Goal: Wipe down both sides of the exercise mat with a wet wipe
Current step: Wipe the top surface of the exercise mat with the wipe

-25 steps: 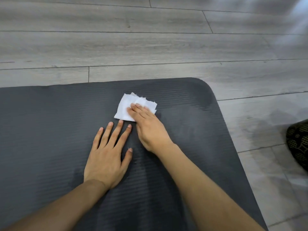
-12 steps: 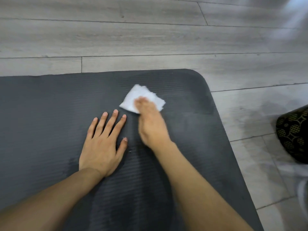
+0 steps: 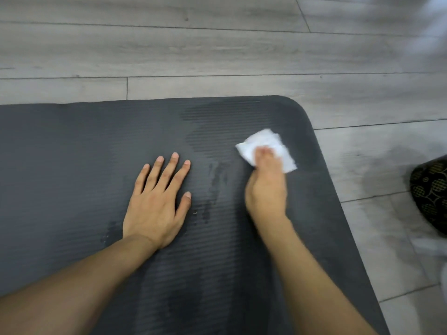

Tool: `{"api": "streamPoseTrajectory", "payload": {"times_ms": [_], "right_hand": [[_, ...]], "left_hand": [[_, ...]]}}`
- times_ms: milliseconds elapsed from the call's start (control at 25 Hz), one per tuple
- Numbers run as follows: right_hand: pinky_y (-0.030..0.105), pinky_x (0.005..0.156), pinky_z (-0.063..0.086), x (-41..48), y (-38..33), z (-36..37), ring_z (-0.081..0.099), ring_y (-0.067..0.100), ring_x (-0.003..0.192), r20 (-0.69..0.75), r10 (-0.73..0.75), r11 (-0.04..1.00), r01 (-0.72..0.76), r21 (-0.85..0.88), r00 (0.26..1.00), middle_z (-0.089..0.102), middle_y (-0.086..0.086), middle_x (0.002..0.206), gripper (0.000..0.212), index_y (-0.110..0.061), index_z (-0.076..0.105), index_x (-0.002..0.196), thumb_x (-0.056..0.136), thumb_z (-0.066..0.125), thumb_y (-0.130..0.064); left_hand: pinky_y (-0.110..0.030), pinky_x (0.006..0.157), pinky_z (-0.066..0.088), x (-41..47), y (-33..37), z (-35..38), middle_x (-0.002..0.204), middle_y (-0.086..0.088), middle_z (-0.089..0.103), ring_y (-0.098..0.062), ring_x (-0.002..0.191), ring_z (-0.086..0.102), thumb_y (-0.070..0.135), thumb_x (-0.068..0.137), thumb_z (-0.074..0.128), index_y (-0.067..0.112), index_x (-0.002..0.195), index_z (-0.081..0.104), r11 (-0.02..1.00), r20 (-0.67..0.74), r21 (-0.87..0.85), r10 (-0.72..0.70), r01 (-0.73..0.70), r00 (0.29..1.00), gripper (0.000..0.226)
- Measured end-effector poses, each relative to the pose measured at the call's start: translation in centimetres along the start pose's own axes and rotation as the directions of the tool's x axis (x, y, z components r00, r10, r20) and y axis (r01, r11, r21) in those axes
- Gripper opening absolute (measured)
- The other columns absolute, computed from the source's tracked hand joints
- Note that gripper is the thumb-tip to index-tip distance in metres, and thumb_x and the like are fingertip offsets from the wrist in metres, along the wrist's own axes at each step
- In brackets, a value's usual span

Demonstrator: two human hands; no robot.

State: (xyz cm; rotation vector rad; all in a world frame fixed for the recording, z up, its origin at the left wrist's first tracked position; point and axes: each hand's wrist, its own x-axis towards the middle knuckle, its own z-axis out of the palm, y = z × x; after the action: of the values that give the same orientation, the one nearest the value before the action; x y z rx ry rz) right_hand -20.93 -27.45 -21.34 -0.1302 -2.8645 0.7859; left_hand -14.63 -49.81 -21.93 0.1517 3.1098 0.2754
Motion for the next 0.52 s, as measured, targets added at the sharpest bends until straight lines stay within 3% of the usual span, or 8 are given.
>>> {"api": "streamPoseTrajectory", "payload": {"times_ms": [80,120,160,200,280,360,400,520], "right_hand": [[0.040,0.119,0.024,-3.4,-4.0,2.7,0.036,0.027,0.142,0.129,-0.378,0.926,0.374,0.056,0.917,0.045,0.016,0.148,0.049,0.001,0.048,0.140,0.095,0.033,-0.011],[0.040,0.120,0.023,-4.1,-4.5,3.1,0.036,0.026,0.142,0.172,-0.503,0.863,0.504,0.046,0.847,0.046,0.016,0.148,0.049,0.000,0.048,0.140,0.096,0.031,-0.013],[0.040,0.119,0.025,-3.9,-4.1,2.7,0.039,0.025,0.141,0.178,-0.542,0.837,0.546,0.030,0.821,0.048,0.014,0.146,0.049,-0.001,0.051,0.139,0.096,0.032,-0.014],[0.041,0.118,0.029,-3.1,-2.8,2.0,0.044,0.023,0.137,0.101,-0.499,0.865,0.502,-0.001,0.861,0.053,0.011,0.142,0.046,-0.005,0.057,0.134,0.096,0.035,-0.017],[0.042,0.114,0.035,-1.0,1.8,-0.8,0.054,0.018,0.128,-0.059,-0.102,0.995,0.101,-0.018,0.993,0.062,0.000,0.132,0.035,-0.016,0.067,0.123,0.095,0.048,-0.026],[0.044,0.114,0.033,0.9,5.7,-4.3,0.043,0.020,0.137,-0.068,0.220,0.968,-0.227,-0.104,0.973,0.051,0.002,0.145,0.040,-0.015,0.057,0.135,0.096,0.045,-0.014],[0.045,0.114,0.032,0.9,6.9,-5.7,0.033,0.021,0.143,-0.055,0.287,0.950,-0.292,-0.115,0.956,0.042,0.004,0.152,0.047,-0.012,0.048,0.142,0.096,0.039,-0.006],[0.043,0.117,0.028,-0.6,3.7,-3.8,0.030,0.020,0.144,-0.018,0.177,0.982,-0.177,-0.058,0.984,0.040,0.007,0.152,0.048,-0.010,0.046,0.143,0.097,0.034,-0.006]], "left_hand": [[-0.048,0.128,0.012,0.0,-0.1,0.1,0.171,0.001,0.015,-0.023,0.158,0.011,0.048,0.103,0.022,0.020,0.163,0.022,1.000,0.005,0.001,0.003,-0.003,1.000,0.066],[-0.048,0.128,0.012,0.0,-0.1,0.1,0.171,0.001,0.015,-0.022,0.158,0.010,0.047,0.103,0.023,0.018,0.162,0.022,1.000,0.009,0.001,0.002,-0.002,1.000,0.067],[-0.047,0.128,0.012,0.0,-0.1,0.1,0.171,0.001,0.014,-0.021,0.158,0.009,0.047,0.103,0.023,0.018,0.163,0.021,1.000,0.009,-0.002,-0.004,0.005,1.000,0.067],[-0.047,0.128,0.011,0.0,-0.1,0.1,0.171,0.002,0.012,-0.021,0.158,0.008,0.047,0.103,0.022,0.019,0.163,0.018,1.000,0.008,-0.006,-0.009,0.009,1.000,0.067],[-0.046,0.128,0.009,0.0,-0.1,0.1,0.171,0.003,0.010,-0.020,0.159,0.006,0.048,0.104,0.021,0.021,0.164,0.014,1.000,0.003,-0.011,-0.014,0.014,1.000,0.066],[-0.046,0.128,0.008,0.0,-0.1,0.2,0.171,0.003,0.010,-0.021,0.159,0.006,0.048,0.104,0.020,0.021,0.164,0.014,1.000,-0.003,-0.005,-0.017,0.017,1.000,0.066],[-0.047,0.128,0.008,-0.1,0.0,0.2,0.171,0.003,0.010,-0.021,0.159,0.007,0.048,0.104,0.020,0.021,0.164,0.014,1.000,-0.005,-0.003,-0.018,0.018,1.000,0.066],[-0.047,0.128,0.008,-0.1,0.0,0.0,0.171,0.002,0.012,-0.023,0.158,0.009,0.046,0.103,0.019,0.020,0.164,0.015,1.000,-0.003,-0.005,-0.023,0.023,1.000,0.066]]}}
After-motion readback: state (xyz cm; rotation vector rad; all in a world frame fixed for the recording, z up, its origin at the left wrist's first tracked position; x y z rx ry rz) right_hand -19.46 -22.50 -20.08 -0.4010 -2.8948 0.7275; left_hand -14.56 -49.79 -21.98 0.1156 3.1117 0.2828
